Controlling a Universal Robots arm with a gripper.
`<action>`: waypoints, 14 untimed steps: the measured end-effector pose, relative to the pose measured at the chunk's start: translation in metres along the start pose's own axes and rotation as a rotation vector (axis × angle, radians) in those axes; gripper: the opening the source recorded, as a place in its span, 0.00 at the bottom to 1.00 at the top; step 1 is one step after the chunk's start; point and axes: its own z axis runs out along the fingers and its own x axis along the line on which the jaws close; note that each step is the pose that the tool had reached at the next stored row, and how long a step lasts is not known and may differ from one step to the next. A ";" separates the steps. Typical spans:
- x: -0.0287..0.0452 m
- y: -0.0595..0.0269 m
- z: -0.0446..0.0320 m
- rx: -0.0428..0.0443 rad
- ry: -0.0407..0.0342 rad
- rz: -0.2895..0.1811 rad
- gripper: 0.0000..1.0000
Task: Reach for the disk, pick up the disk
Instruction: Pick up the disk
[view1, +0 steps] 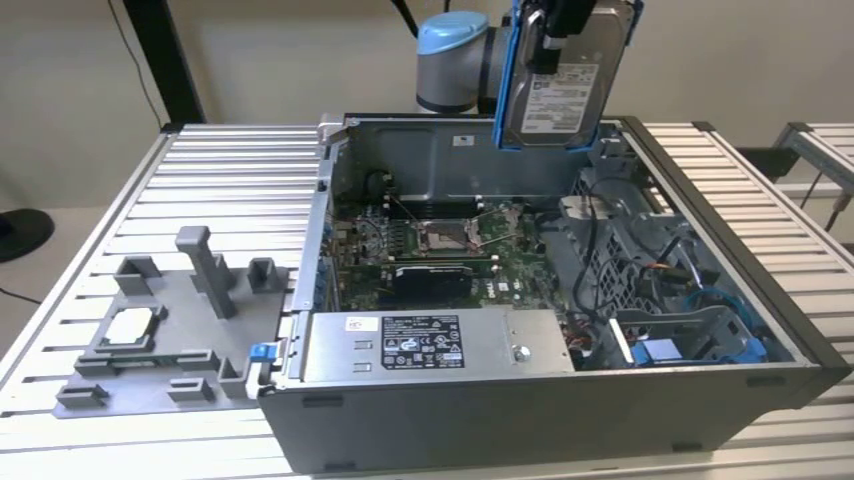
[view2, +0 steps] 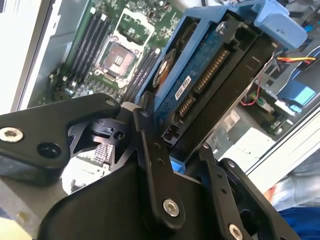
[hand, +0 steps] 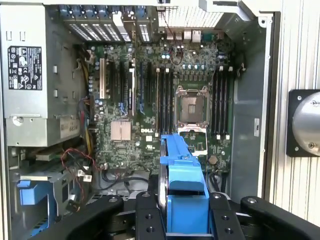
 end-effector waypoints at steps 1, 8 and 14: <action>0.0000 -0.0025 0.0000 0.0000 0.0000 0.000 0.00; -0.0003 -0.0185 0.0000 0.0000 0.0000 0.000 0.00; -0.0004 -0.0281 0.0000 0.0000 0.0000 0.000 0.00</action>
